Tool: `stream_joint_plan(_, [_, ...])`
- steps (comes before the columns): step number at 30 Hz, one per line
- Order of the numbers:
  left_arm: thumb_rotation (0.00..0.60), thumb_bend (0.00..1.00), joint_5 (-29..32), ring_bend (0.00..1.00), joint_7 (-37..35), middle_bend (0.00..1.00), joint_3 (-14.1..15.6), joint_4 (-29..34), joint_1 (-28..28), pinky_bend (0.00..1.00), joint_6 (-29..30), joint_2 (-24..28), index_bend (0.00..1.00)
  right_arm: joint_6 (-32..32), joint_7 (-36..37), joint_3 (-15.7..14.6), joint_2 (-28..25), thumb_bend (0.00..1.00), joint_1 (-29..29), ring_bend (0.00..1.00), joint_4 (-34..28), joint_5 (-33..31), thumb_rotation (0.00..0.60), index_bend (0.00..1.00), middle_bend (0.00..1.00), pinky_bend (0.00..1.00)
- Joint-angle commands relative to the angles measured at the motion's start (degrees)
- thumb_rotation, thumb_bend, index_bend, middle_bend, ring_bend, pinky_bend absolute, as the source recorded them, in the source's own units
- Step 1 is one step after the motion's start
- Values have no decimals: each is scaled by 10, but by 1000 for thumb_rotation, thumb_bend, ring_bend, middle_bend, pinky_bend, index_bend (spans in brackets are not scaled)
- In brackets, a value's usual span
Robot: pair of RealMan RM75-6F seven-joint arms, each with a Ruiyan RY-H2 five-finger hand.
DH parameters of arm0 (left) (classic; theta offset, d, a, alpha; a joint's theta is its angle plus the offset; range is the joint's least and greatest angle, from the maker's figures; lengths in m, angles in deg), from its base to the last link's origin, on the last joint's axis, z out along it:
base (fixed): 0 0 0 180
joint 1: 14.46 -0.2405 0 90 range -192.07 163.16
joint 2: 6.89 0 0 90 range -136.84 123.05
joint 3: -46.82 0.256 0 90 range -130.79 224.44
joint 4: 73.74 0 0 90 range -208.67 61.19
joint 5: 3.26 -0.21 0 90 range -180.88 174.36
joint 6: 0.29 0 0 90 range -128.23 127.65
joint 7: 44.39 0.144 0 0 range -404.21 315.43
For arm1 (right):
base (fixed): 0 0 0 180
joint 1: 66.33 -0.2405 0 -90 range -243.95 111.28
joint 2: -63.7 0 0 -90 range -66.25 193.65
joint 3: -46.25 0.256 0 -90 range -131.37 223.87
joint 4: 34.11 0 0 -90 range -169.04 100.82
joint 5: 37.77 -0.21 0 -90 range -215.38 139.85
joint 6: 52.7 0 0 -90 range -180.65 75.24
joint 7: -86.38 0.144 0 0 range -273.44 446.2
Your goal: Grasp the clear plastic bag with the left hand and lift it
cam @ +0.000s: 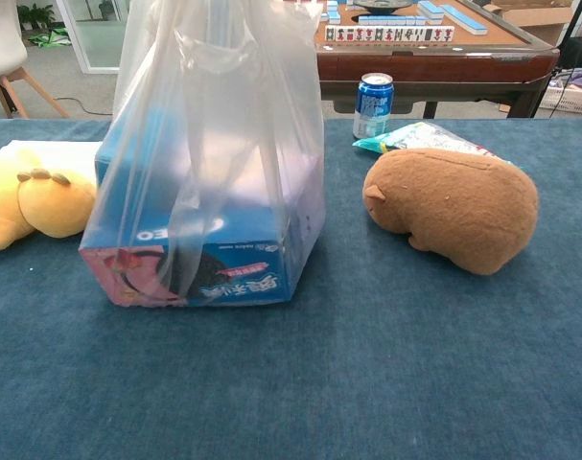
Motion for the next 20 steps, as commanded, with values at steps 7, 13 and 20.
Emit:
stream_joint_plan(7, [600,253,0,652,-1,637,-8,48,-27,976,13,67,527,2,-3,1,1,155,-2,76,-3,2,600,187,201,113])
stream_joint_plan(13, [600,253,12,760,36,721,-17,77,-46,1000,22,107,595,5,-2,1,3,155,-4,76,-1,2,600,187,201,114])
stream_joint_plan(20, [600,253,33,779,63,732,-40,112,-75,1000,47,158,599,7,0,1,5,155,-5,76,0,2,600,187,201,113])
